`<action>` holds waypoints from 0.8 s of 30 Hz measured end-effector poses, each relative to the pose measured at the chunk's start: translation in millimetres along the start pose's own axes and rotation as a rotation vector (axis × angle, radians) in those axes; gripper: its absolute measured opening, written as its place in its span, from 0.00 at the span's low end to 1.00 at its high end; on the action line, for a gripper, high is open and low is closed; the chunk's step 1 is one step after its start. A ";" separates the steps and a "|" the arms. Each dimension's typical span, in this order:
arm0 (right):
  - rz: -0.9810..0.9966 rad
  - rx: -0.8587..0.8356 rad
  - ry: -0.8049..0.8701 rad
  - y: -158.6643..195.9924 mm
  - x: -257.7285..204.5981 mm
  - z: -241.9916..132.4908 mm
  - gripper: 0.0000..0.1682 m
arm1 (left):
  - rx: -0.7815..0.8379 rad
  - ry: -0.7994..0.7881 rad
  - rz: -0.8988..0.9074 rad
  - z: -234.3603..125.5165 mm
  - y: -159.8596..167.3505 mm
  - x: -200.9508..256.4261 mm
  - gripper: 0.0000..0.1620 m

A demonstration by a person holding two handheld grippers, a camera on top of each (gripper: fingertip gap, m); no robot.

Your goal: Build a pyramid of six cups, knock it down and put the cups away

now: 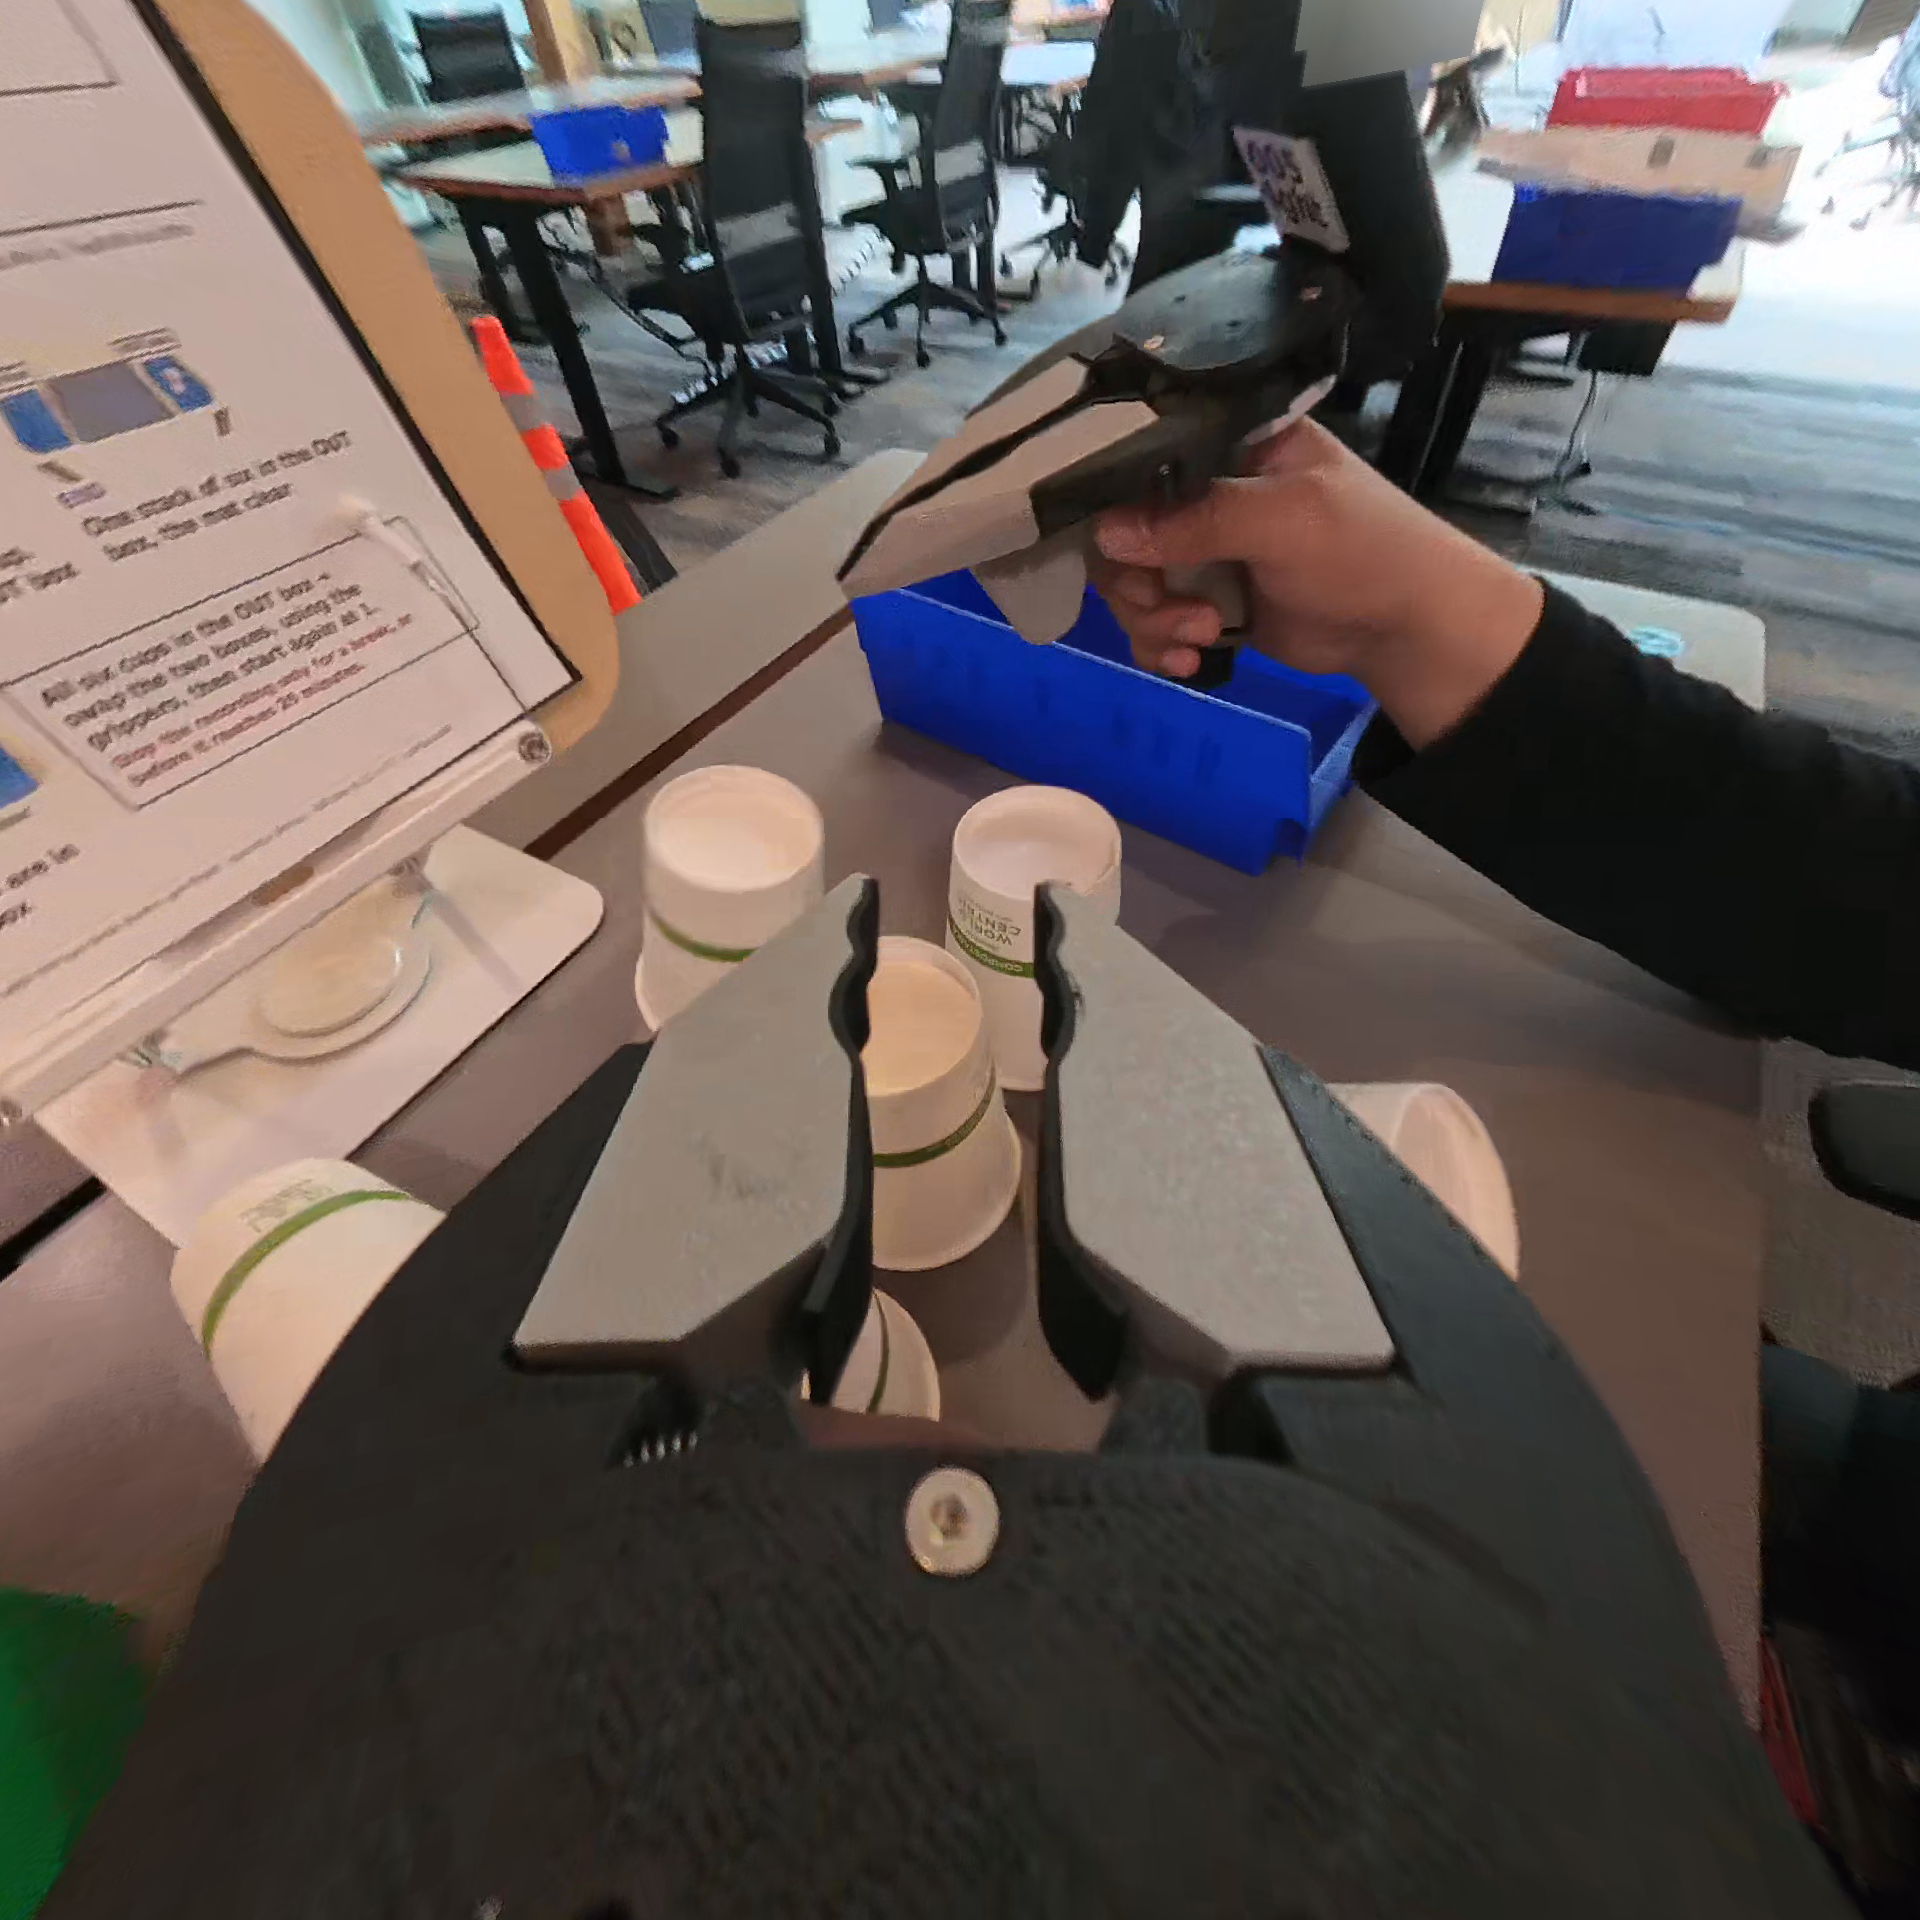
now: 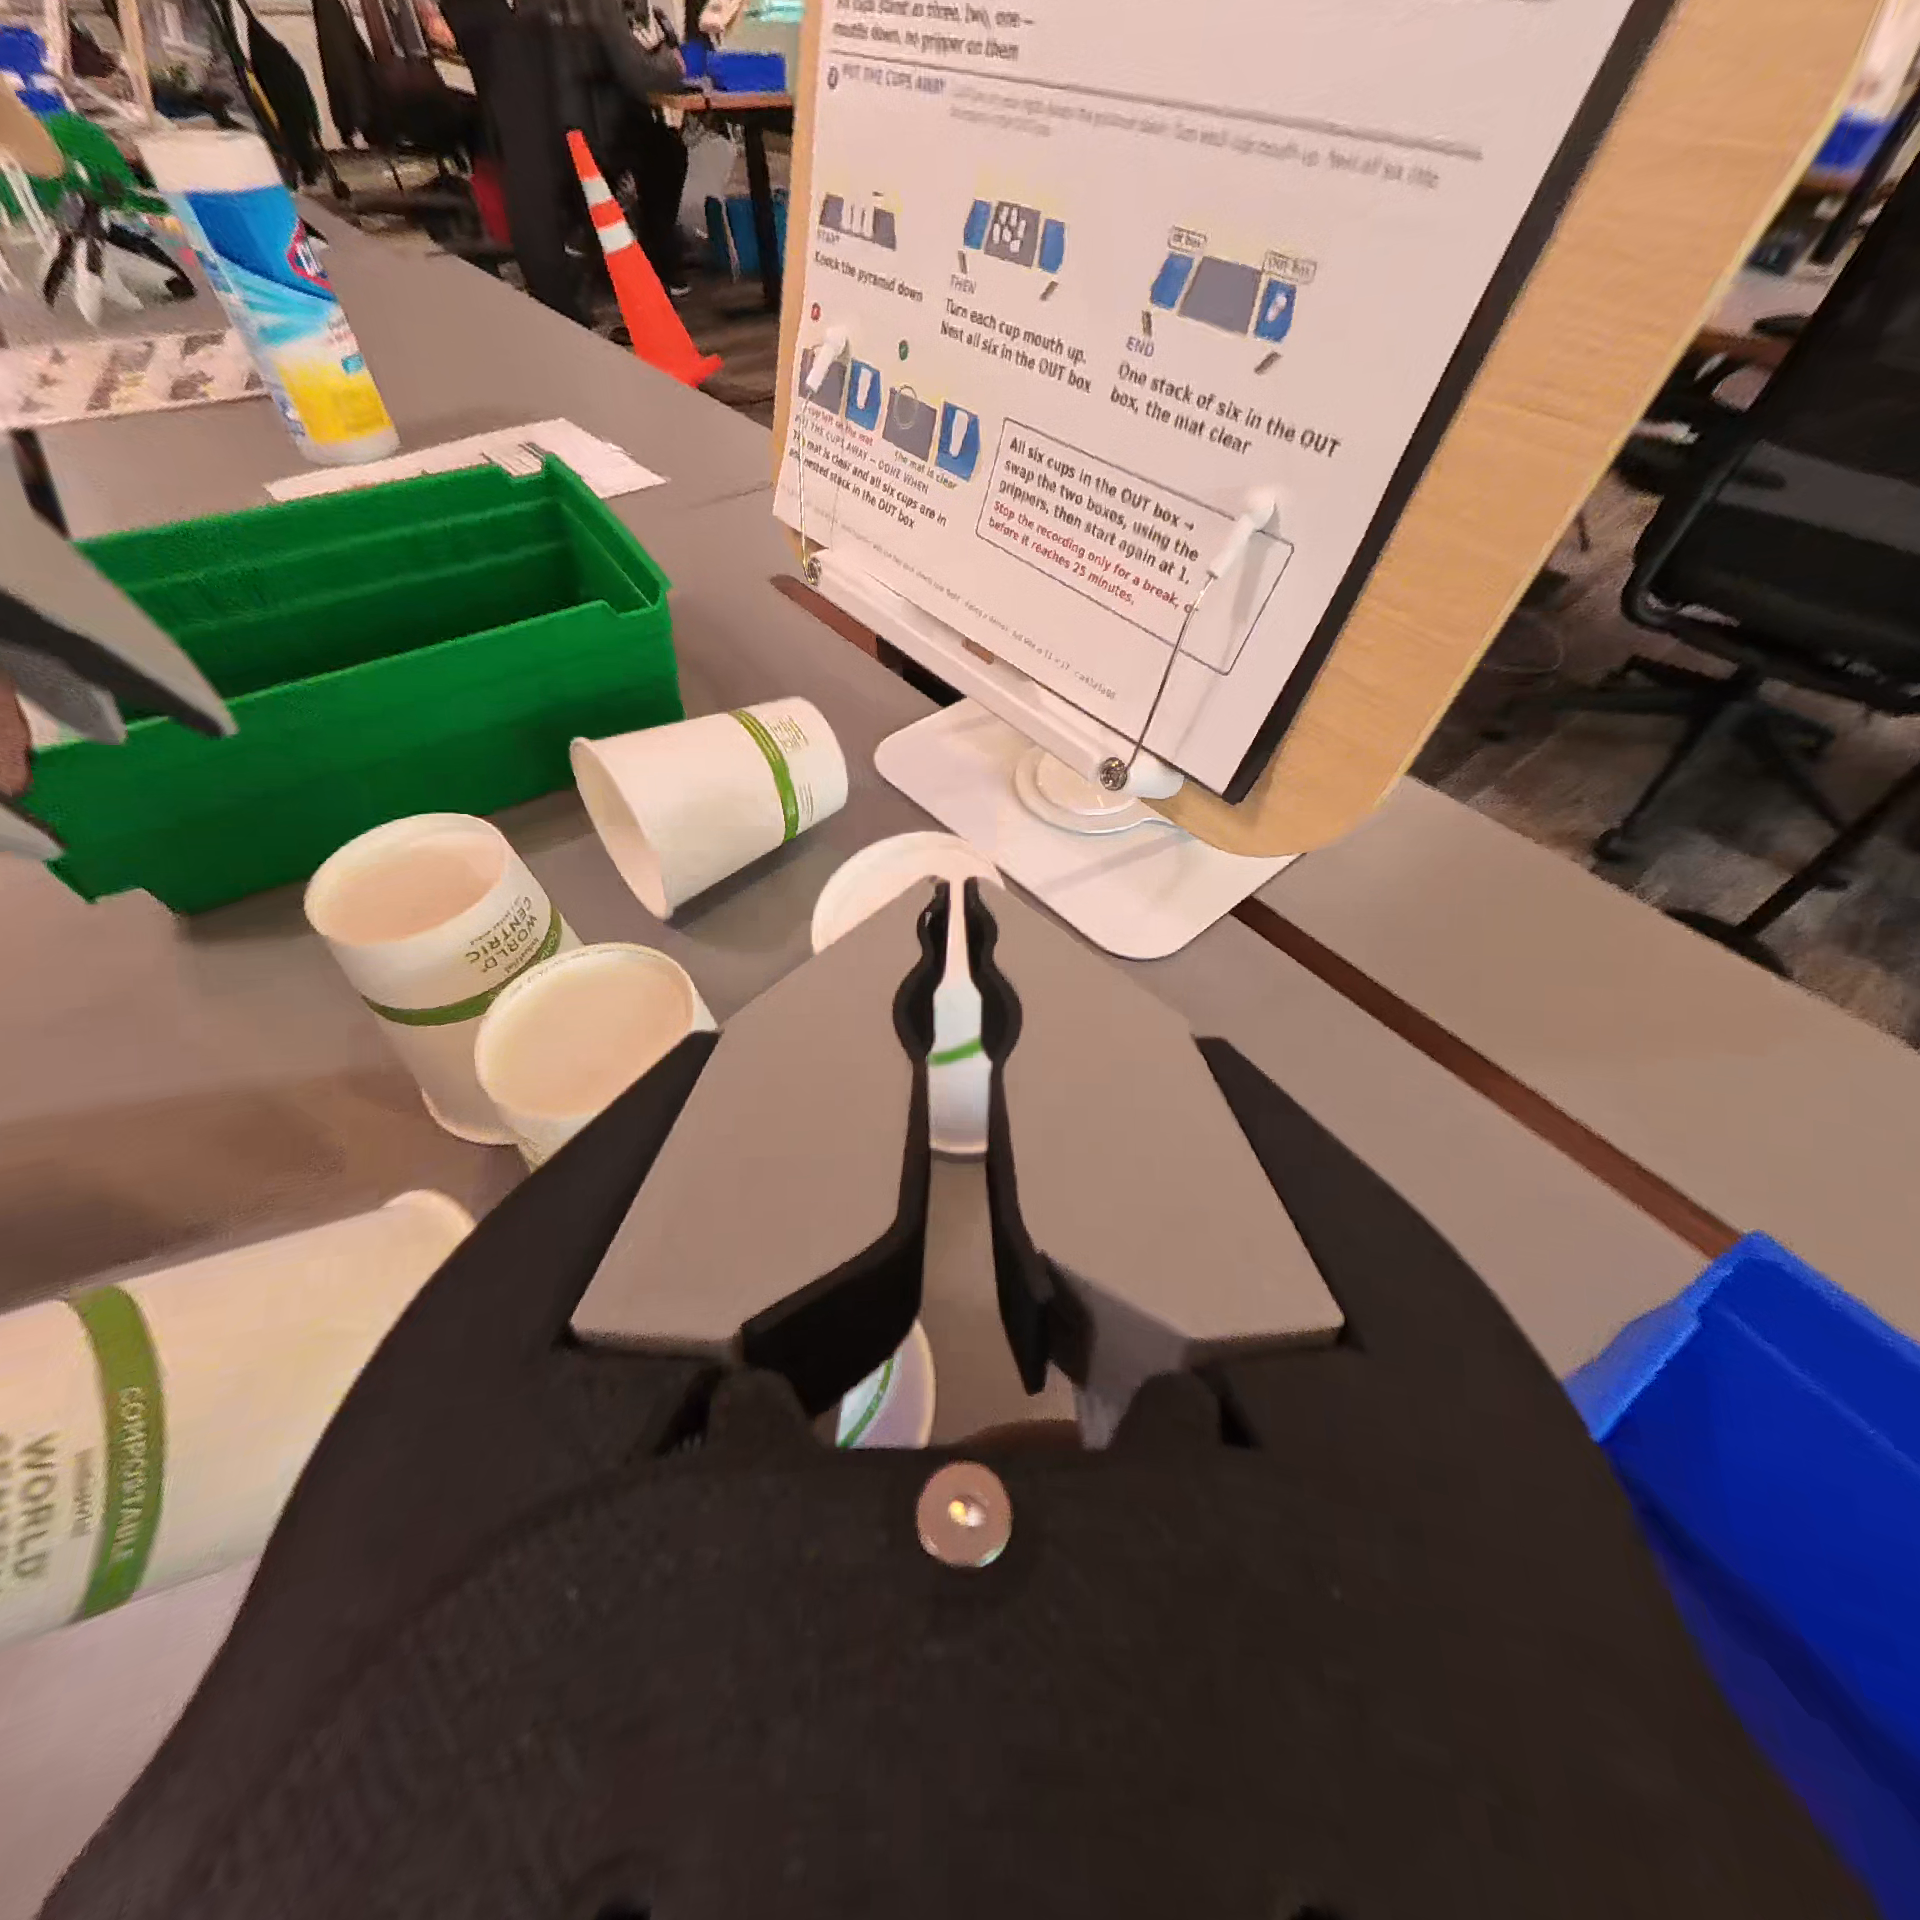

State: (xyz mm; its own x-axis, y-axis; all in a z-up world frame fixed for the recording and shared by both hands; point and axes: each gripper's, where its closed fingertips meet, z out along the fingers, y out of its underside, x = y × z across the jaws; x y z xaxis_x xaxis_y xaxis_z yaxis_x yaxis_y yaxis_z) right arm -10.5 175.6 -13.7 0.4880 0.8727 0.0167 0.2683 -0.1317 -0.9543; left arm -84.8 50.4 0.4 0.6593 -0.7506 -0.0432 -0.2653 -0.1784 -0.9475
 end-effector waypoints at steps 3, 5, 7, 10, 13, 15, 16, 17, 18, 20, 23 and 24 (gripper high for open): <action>0.009 -0.041 0.008 8.8 2.5 9.0 0.01 | 0.054 -0.027 -0.046 -8.4 24.2 -1.9 0.16; -0.014 -0.058 0.012 11.5 -0.2 12.8 0.01 | 0.064 -0.061 -0.099 -12.2 42.3 -8.2 0.16; -0.040 -0.074 0.017 13.5 -3.0 15.8 0.00 | 0.073 -0.098 -0.143 -15.6 58.3 -14.6 0.16; -0.057 -0.085 -0.004 15.1 -12.1 20.9 0.01 | 0.141 -0.103 -0.179 -21.0 75.0 -17.7 0.15; -0.040 -0.058 -0.083 8.5 -31.8 23.0 0.02 | 0.192 -0.095 -0.260 -20.3 102.3 -23.6 0.05; -0.055 0.002 -0.123 -3.3 -45.3 22.7 0.02 | 0.166 -0.113 -0.273 -25.4 104.9 -30.3 0.12; -0.071 0.030 -0.125 -8.7 -50.0 22.7 0.02 | 0.188 -0.132 -0.252 -29.6 102.5 -33.8 0.11; -0.090 0.045 -0.121 -11.9 -53.7 23.0 0.02 | 0.214 -0.154 -0.251 -33.3 101.1 -37.7 0.10; -0.108 0.052 -0.116 -13.3 -57.1 24.0 0.02 | 0.231 -0.156 -0.264 -35.3 100.6 -38.7 0.11; -0.138 0.066 -0.092 -13.8 -61.2 27.4 0.02 | 0.225 -0.131 -0.279 -33.7 101.7 -35.5 0.13; -0.164 0.129 -0.037 -12.5 -63.6 29.1 0.02 | 0.178 -0.159 -0.229 -27.7 107.7 -34.4 0.14; -0.165 0.152 -0.012 -10.0 -63.3 26.0 0.02 | 0.171 -0.170 -0.198 -26.3 108.0 -33.3 0.14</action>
State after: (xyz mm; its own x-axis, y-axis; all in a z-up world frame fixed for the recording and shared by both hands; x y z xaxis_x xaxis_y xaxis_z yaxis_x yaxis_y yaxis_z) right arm -65.7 134.0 -13.0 0.4380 0.8821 0.1735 0.2147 0.0848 -0.9730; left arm -153.9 39.4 -92.1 0.7983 -0.5923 0.1088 -0.0073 -0.1903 -0.9817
